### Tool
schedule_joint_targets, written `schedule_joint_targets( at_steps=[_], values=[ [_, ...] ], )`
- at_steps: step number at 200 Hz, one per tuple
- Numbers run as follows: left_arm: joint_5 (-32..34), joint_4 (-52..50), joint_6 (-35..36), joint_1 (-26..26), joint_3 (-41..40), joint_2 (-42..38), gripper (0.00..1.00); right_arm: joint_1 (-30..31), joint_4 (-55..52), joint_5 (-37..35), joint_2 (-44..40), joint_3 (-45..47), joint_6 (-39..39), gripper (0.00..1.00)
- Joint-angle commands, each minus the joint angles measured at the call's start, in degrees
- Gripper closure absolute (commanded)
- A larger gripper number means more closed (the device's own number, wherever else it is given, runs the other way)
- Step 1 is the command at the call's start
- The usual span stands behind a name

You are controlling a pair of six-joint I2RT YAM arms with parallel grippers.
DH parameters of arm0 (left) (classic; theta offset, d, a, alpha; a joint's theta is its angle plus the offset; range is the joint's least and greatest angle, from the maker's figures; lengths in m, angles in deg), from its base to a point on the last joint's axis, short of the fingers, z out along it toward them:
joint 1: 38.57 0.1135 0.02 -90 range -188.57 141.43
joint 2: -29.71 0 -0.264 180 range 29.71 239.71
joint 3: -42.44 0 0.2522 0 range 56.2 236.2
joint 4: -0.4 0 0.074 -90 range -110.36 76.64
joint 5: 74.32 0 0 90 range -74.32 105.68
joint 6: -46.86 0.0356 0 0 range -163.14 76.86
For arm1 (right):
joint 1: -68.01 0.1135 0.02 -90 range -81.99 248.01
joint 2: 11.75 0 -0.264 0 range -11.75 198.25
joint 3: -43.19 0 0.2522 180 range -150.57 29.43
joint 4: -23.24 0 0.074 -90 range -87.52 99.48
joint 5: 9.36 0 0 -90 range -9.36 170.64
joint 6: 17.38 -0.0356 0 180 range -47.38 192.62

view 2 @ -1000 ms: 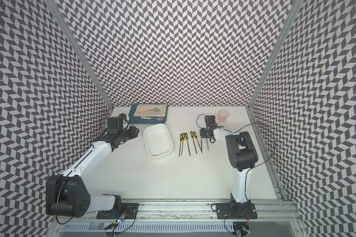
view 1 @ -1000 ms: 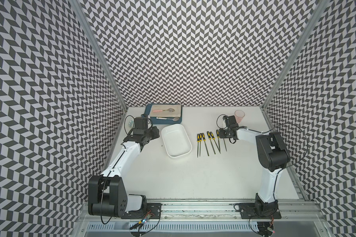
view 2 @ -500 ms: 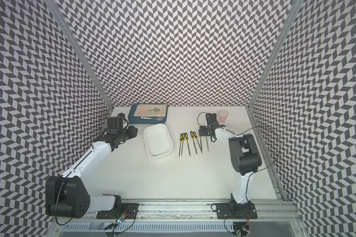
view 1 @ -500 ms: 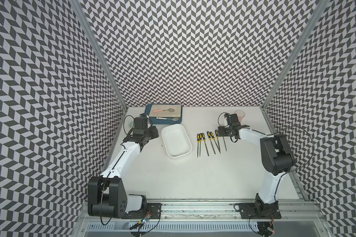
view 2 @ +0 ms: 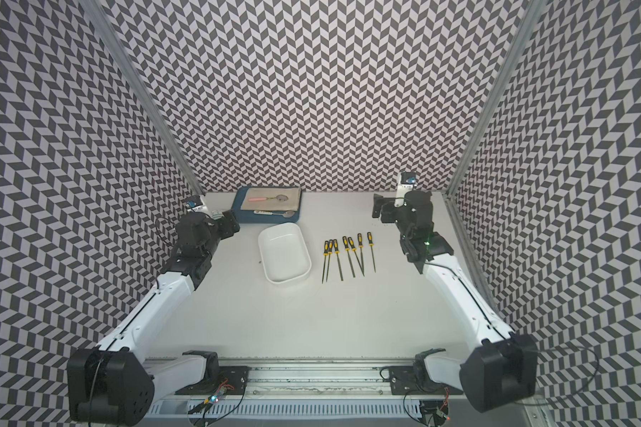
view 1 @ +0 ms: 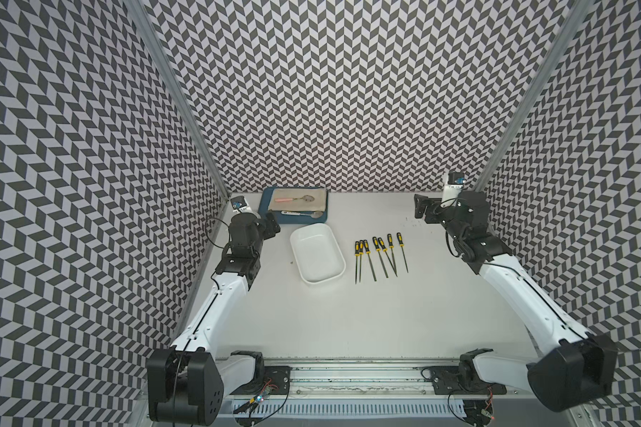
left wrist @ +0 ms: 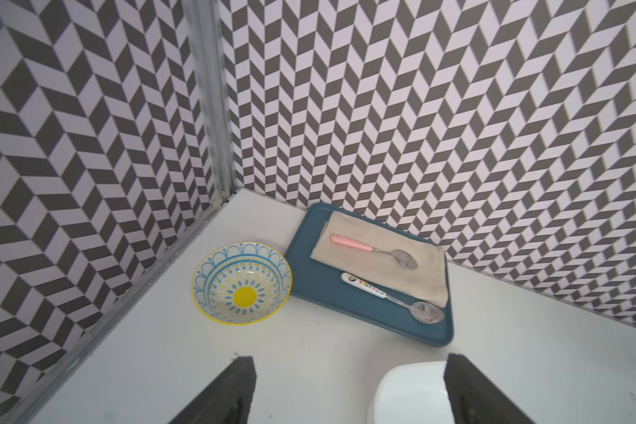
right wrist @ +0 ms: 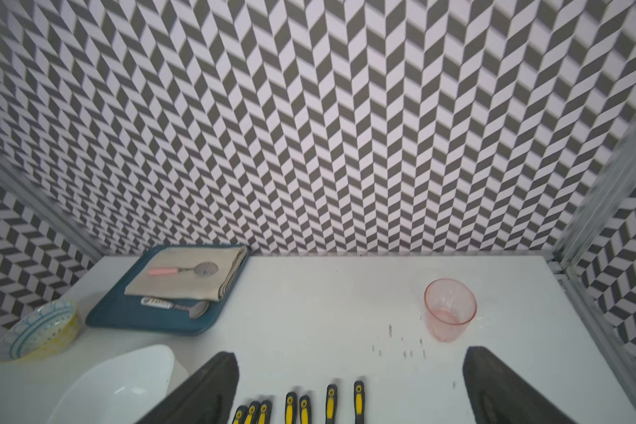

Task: Take the file tool out of the storage box
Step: Reset both arms

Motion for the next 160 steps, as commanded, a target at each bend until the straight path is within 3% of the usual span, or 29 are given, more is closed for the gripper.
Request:
schedule_joint_targets(
  at_steps=[1, 27, 46, 48, 52, 79, 108, 126, 140, 160],
  values=[
    [6.61, 15.26, 4.1, 0.41, -7.86, -0.4, 0.07, -2.77, 7.23, -2.67, -3.26, 6.45, 0.4, 0.0],
    [8.31, 33.96, 7.85, 0.74, -19.58, 1.81, 0.07, -5.58, 16.35, -2.67, -6.52, 17.11, 0.4, 0.0],
    [9.37, 39.92, 8.05, 1.02, -23.29, 4.96, 0.07, -7.78, 25.71, -2.75, -6.44, 25.76, 0.4, 0.0],
    [9.36, 40.91, 8.29, 0.98, -23.56, 5.34, 0.07, -7.82, 26.69, -4.38, -6.31, 26.59, 5.44, 0.0],
    [9.08, 42.31, 8.87, 1.02, -24.19, 6.01, 0.07, -7.83, 28.75, -4.33, -6.1, 28.21, 7.13, 0.0],
    [8.56, 51.89, 12.89, 1.05, -28.47, 10.11, 0.07, -7.94, 42.58, -2.38, -2.78, 37.64, 7.97, 0.0],
    [0.95, 60.94, 12.16, 3.67, -32.43, 13.47, 0.07, -7.99, 54.71, -4.07, 5.06, 42.84, 6.81, 0.0],
    [-2.86, 66.96, 12.89, 4.47, -34.01, 17.05, 0.07, -7.85, 67.92, -4.06, 8.54, 47.9, 7.57, 0.0],
    [-4.7, 65.7, 13.39, 4.47, -33.41, 17.2, 0.04, -7.96, 75.36, -6.55, 10.79, 51.36, 5.54, 0.0],
    [-6.02, 72.77, 14.63, 4.34, -34.64, 21.4, 0.01, -7.84, 80.86, -2.45, 17.59, 51.41, 7.51, 0.01]
  ],
)
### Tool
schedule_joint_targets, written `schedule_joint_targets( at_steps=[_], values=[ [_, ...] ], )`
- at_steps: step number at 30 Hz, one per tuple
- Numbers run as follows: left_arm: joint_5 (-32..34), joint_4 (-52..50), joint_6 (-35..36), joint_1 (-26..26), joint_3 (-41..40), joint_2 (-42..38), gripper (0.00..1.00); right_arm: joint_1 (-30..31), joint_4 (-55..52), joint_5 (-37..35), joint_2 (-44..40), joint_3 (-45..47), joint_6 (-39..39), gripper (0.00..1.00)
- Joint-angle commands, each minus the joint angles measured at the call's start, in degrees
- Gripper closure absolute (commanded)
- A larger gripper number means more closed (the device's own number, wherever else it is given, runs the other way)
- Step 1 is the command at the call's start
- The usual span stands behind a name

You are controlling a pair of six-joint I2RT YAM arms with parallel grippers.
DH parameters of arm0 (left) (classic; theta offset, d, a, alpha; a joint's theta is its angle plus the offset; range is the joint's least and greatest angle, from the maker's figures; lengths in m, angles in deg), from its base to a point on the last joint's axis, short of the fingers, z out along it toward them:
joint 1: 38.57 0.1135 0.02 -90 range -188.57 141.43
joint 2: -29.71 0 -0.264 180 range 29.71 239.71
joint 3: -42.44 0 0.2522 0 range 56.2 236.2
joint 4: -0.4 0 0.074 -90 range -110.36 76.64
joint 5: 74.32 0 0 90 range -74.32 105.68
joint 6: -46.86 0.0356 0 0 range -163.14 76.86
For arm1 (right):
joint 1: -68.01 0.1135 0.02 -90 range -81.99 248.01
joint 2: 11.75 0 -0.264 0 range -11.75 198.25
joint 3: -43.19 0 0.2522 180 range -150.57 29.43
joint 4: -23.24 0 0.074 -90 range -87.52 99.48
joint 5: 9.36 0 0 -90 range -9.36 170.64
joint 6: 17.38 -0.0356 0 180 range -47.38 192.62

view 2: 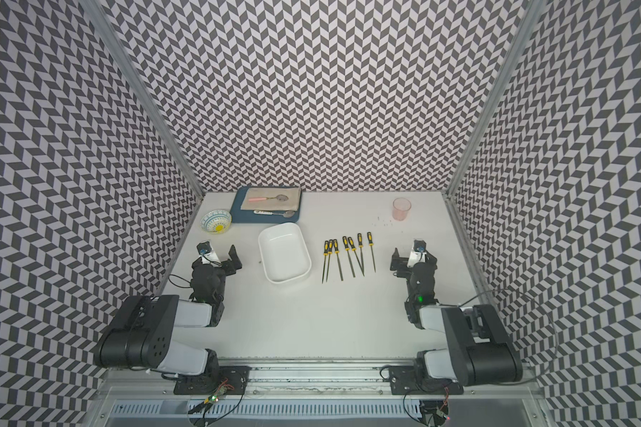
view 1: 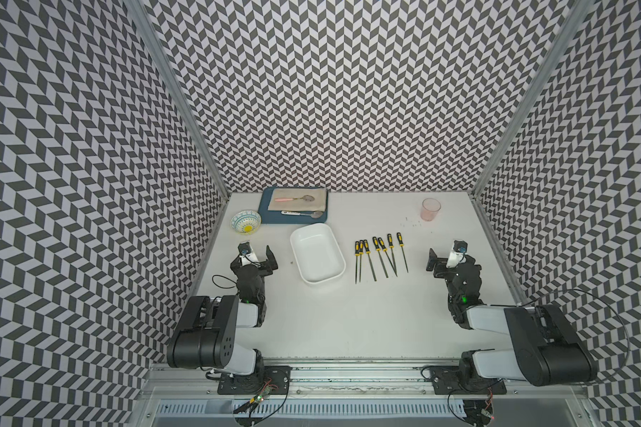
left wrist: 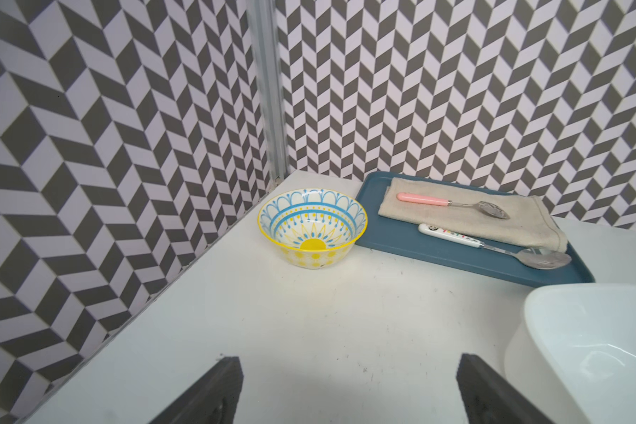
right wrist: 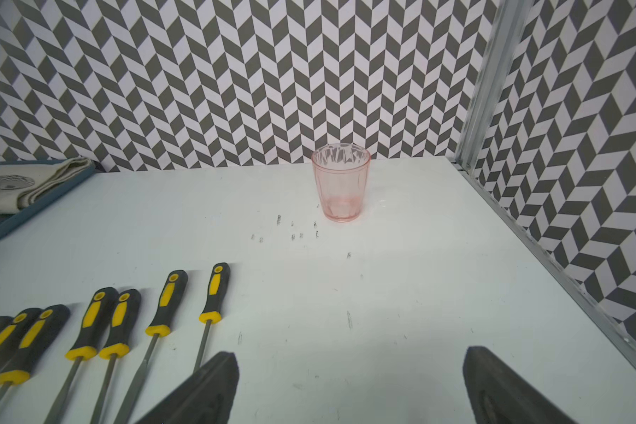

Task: Take the file tool out of the storage box
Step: Reset both arms

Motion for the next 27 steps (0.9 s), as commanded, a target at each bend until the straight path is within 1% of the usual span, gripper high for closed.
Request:
schedule_joint_targets(
  at_steps=[1, 2, 3, 5, 6, 7, 9, 10, 11, 12, 14, 15, 19, 27],
  values=[
    [-4.69, 11.59, 2.5, 0.03, -0.96, 3.45, 0.01, -0.08, 19.78, 1.93, 6.44, 0.81, 1.36, 0.01],
    [-5.14, 10.3, 2.68, 0.01, -0.67, 3.2, 0.0, 0.04, 24.82, 2.33, 8.67, 1.46, 1.81, 0.0],
    [-5.03, 6.23, 2.12, 0.01, 0.35, 1.97, 0.0, 0.01, 27.11, 2.32, 9.22, 1.93, 1.87, 0.0],
    [-4.87, 9.59, 2.59, -0.07, -0.22, 3.1, 0.0, 0.01, 19.53, -0.1, 6.3, 0.7, 0.2, 0.0],
    [-4.91, 8.76, 2.55, -0.08, -0.09, 2.89, 0.0, 0.06, 16.54, -0.84, 5.23, 0.08, 0.01, 0.0],
    [-4.78, 6.0, 2.18, -0.05, 0.63, 2.18, 0.0, 0.06, 16.98, -1.06, 5.56, 0.0, -0.14, 0.0],
    [-4.41, 8.23, 2.67, -0.31, 0.28, 2.94, 0.0, 0.06, 19.41, -2.13, 8.22, -0.82, -0.42, 0.0],
    [-4.32, 7.04, 2.63, -0.34, 0.55, 2.61, 0.0, 0.06, 21.07, -2.45, 8.97, -0.93, -0.27, 0.0],
    [-4.22, 6.06, 2.47, -0.43, 0.8, 2.37, 0.0, 0.05, 22.15, -1.66, 8.33, 0.19, 0.1, 0.01],
    [-4.2, 7.12, 2.62, -0.47, 0.59, 2.68, 0.0, 0.05, 22.32, 0.39, 7.71, 0.86, 1.24, 0.0],
    [-4.08, 6.31, 2.64, -0.47, 0.76, 2.49, 0.0, 0.05, 20.89, 4.96, 7.85, 0.15, 3.03, 0.01],
    [-4.04, 6.53, 2.68, -0.62, 0.73, 2.49, 0.0, 0.06, 19.75, 5.74, 8.34, -0.86, 2.72, 0.0],
    [-2.83, 5.85, 3.66, -1.56, 1.3, 2.69, 0.0, -0.12, 19.72, 5.78, 8.43, -0.97, 2.53, 0.0],
    [-2.75, 5.74, 3.52, -1.54, 1.33, 2.67, 0.0, -0.3, 19.55, 6.07, 8.47, -0.96, 2.45, 0.0]
  ],
)
